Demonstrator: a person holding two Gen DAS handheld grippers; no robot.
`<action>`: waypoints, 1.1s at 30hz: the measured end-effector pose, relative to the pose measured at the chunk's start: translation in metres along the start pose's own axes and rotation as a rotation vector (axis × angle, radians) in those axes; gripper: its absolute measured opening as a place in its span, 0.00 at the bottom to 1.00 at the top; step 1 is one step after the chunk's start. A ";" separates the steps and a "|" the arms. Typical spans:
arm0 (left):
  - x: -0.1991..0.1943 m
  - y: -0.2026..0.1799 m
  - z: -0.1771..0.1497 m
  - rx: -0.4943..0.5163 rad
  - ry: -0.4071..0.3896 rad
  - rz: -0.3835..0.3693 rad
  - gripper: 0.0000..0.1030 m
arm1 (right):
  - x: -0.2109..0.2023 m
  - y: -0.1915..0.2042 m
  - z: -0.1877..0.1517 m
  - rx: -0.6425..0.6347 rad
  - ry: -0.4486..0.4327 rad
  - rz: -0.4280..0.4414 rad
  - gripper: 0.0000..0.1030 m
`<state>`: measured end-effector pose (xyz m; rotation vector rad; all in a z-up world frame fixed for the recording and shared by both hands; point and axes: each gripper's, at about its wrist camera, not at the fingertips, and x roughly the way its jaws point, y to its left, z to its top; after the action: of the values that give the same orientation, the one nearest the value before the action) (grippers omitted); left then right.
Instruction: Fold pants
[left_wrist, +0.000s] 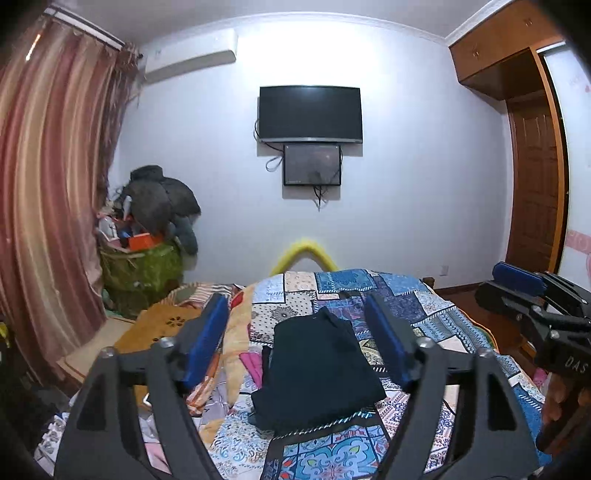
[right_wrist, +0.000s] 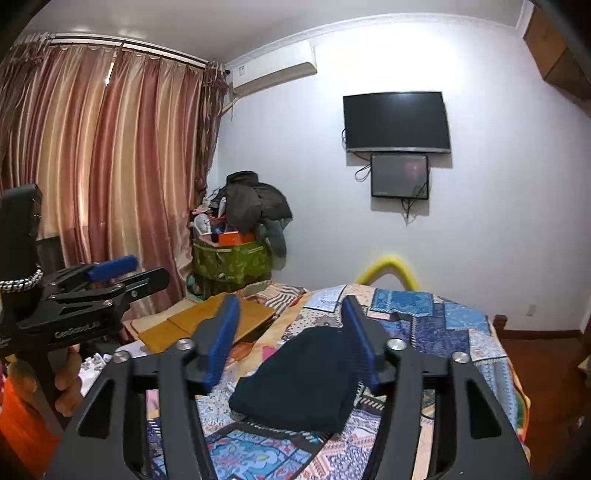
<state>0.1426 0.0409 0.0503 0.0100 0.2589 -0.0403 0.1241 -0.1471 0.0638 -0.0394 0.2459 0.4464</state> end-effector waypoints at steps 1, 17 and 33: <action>-0.006 -0.001 -0.001 -0.004 -0.004 -0.005 0.79 | -0.002 -0.001 -0.001 0.009 -0.001 -0.012 0.65; -0.043 -0.014 -0.010 -0.012 -0.034 -0.016 1.00 | -0.030 0.002 -0.008 0.026 -0.039 -0.105 1.00; -0.034 -0.012 -0.016 -0.030 -0.009 -0.018 1.00 | -0.029 -0.001 -0.017 0.043 -0.017 -0.115 1.00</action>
<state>0.1057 0.0301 0.0436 -0.0227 0.2501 -0.0545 0.0953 -0.1623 0.0547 -0.0077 0.2356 0.3266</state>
